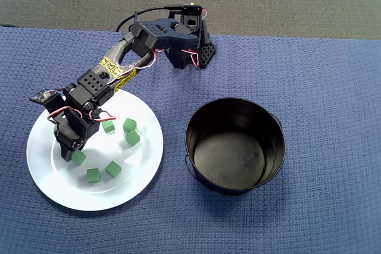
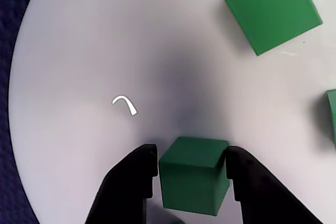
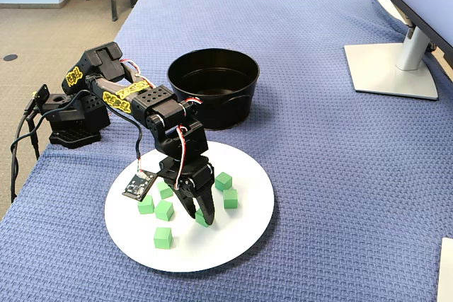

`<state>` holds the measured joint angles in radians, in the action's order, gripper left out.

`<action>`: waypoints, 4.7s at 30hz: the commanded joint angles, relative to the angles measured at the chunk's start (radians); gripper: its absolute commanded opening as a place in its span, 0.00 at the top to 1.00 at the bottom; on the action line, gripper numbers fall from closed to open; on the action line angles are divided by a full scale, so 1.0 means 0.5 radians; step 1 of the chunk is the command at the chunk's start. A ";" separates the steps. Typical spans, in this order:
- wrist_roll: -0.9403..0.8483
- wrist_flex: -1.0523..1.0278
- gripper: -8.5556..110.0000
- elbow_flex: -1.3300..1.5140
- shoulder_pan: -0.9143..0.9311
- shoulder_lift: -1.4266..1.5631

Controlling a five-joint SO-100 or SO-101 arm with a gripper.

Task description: Pick up the green cubes from the white plate and place them in the black recipient

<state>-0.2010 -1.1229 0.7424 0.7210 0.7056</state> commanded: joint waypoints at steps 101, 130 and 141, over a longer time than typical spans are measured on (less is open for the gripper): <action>-2.338 0.653 0.78 1.651 -0.245 1.500; -2.338 0.583 0.75 1.307 -0.457 1.138; -2.451 0.715 0.74 1.331 -0.488 1.043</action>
<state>-1.3852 -0.8038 1.4481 0.4939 1.2303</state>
